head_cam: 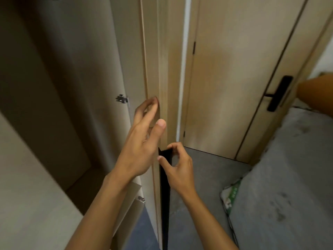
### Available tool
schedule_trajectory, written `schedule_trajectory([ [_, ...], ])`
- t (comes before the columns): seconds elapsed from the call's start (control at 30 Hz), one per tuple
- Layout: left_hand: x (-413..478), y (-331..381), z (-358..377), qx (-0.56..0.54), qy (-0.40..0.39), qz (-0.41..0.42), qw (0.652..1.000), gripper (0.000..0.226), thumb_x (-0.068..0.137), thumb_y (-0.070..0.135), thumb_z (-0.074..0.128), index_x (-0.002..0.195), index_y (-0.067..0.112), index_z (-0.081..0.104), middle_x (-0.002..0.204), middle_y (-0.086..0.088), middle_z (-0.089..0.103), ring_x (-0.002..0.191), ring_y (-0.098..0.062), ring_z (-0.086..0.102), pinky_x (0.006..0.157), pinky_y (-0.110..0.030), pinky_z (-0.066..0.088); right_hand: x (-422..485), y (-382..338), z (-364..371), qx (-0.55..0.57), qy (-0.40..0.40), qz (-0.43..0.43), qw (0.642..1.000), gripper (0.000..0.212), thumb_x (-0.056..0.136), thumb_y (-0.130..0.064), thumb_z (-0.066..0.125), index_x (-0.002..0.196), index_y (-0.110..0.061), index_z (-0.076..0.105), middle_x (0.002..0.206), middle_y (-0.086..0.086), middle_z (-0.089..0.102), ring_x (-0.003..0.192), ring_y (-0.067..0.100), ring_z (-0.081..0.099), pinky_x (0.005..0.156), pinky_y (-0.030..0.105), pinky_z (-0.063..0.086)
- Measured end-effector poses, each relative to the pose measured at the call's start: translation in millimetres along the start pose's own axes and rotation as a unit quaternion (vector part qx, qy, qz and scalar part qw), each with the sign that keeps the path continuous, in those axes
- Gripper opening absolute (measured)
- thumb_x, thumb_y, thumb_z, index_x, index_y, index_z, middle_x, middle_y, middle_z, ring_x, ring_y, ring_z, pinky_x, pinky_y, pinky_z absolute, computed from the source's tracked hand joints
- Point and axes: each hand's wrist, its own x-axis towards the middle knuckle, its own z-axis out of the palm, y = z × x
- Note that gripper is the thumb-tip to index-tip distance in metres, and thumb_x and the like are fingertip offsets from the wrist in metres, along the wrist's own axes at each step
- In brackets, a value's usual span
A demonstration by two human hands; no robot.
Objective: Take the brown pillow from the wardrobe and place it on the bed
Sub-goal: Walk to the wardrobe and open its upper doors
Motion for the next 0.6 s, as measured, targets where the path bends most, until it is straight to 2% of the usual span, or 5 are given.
schedule_trajectory([
  [0.1, 15, -2, 15, 0.007, -0.018, 0.017, 1.000, 0.076, 0.099, 0.058, 0.035, 0.161, 0.014, 0.031, 0.163, 0.004, 0.026, 0.134, 0.031, 0.024, 0.100, 0.005, 0.025, 9, 10, -16, -0.045, 0.010, -0.009, 0.999, 0.026, 0.091, -0.025, 0.074, 0.114, -0.025, 0.062, 0.111, -0.011, 0.066, 0.108, 0.006, 0.060, 0.101, 0.049, 0.047],
  [0.2, 30, -3, 33, 0.018, -0.033, 0.020, 0.999, 0.078, 0.098, 0.062, 0.034, 0.162, 0.018, 0.030, 0.161, 0.006, 0.025, 0.132, 0.032, 0.023, 0.099, 0.006, 0.024, 21, 20, -31, -0.064, 0.025, -0.003, 0.998, 0.028, 0.095, -0.020, 0.072, 0.122, -0.019, 0.065, 0.115, -0.005, 0.066, 0.109, 0.010, 0.061, 0.102, 0.050, 0.046],
  [0.3, 47, -4, 52, 0.026, -0.040, 0.014, 0.999, 0.082, 0.095, 0.065, 0.033, 0.162, 0.017, 0.031, 0.162, 0.003, 0.023, 0.144, 0.012, 0.026, 0.104, 0.003, 0.023, 35, 31, -42, -0.071, 0.030, 0.004, 0.997, 0.029, 0.097, -0.015, 0.068, 0.126, -0.015, 0.064, 0.116, 0.000, 0.065, 0.108, 0.018, 0.062, 0.101, 0.052, 0.047],
  [0.47, 79, 1, 85, 0.060, -0.052, -0.005, 0.997, 0.089, 0.091, 0.073, 0.032, 0.164, 0.022, 0.026, 0.174, 0.013, -0.007, 0.154, -0.004, 0.013, 0.124, -0.044, 0.032, 66, 51, -55, -0.091, 0.070, 0.009, 0.993, 0.031, 0.097, -0.012, 0.063, 0.128, -0.013, 0.063, 0.115, 0.004, 0.063, 0.104, 0.024, 0.061, 0.096, 0.052, 0.049],
  [0.6, 110, -4, 112, 0.109, -0.064, -0.016, 0.992, 0.089, 0.091, 0.077, 0.027, 0.164, 0.026, 0.022, 0.174, 0.013, -0.015, 0.160, -0.017, 0.002, 0.124, -0.056, 0.027, 96, 70, -70, -0.108, 0.098, -0.001, 0.989, 0.029, 0.098, -0.011, 0.061, 0.127, -0.014, 0.063, 0.113, 0.001, 0.063, 0.103, 0.022, 0.062, 0.096, 0.053, 0.050],
])
